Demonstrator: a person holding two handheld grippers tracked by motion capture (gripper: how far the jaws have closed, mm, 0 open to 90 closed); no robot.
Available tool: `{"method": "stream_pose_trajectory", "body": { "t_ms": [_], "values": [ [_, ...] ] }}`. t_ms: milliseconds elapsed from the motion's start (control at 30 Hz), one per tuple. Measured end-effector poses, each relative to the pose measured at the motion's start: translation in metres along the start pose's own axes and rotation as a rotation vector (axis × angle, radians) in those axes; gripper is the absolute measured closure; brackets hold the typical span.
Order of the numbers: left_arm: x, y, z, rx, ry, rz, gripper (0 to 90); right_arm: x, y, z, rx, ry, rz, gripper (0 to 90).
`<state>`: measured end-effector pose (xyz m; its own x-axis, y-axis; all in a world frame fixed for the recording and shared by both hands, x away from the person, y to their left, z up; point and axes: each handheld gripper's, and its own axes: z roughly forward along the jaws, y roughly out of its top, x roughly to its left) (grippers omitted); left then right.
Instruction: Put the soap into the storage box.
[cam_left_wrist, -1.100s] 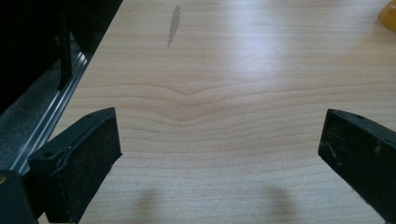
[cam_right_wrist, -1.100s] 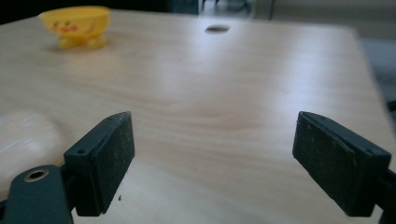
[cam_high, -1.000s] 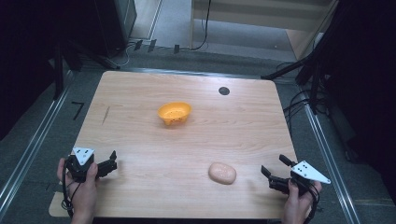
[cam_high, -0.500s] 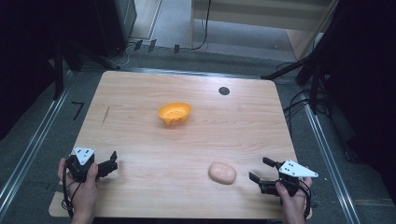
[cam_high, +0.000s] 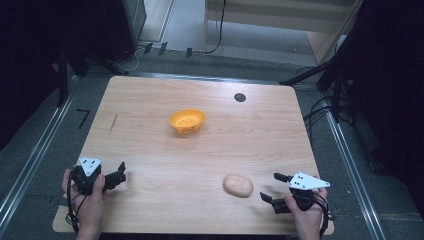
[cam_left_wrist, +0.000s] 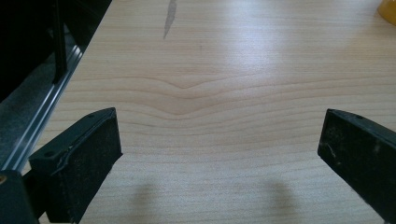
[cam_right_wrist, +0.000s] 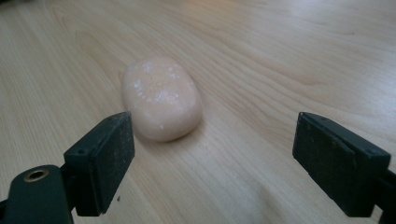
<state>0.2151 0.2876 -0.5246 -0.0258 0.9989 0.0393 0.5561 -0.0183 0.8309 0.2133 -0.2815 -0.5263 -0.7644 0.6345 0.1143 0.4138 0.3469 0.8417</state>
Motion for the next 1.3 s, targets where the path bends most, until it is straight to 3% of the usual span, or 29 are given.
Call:
{"method": "stream_pose_trajectory", "body": {
  "t_ms": [567,833,1000,1167,1300],
  "values": [
    [0.003,0.0,-0.001,-0.007,-0.027,-0.026,0.0,0.0,0.014,0.016,0.122,0.055,-0.103,14.6],
    [0.0,0.001,0.001,-0.002,-0.021,0.007,0.0,-0.003,0.028,0.024,0.158,0.088,-0.113,13.7],
    [-0.002,0.001,0.001,-0.003,-0.025,0.007,0.1,-0.004,0.034,0.026,0.166,0.091,-0.108,13.3],
    [-0.001,0.001,0.001,-0.002,-0.036,0.004,0.1,-0.004,0.038,0.032,0.202,0.11,-0.132,13.4],
    [0.0,0.001,0.002,-0.004,-0.037,0.003,0.1,-0.002,0.039,0.037,0.202,0.151,-0.145,22.0]
  ]
}}
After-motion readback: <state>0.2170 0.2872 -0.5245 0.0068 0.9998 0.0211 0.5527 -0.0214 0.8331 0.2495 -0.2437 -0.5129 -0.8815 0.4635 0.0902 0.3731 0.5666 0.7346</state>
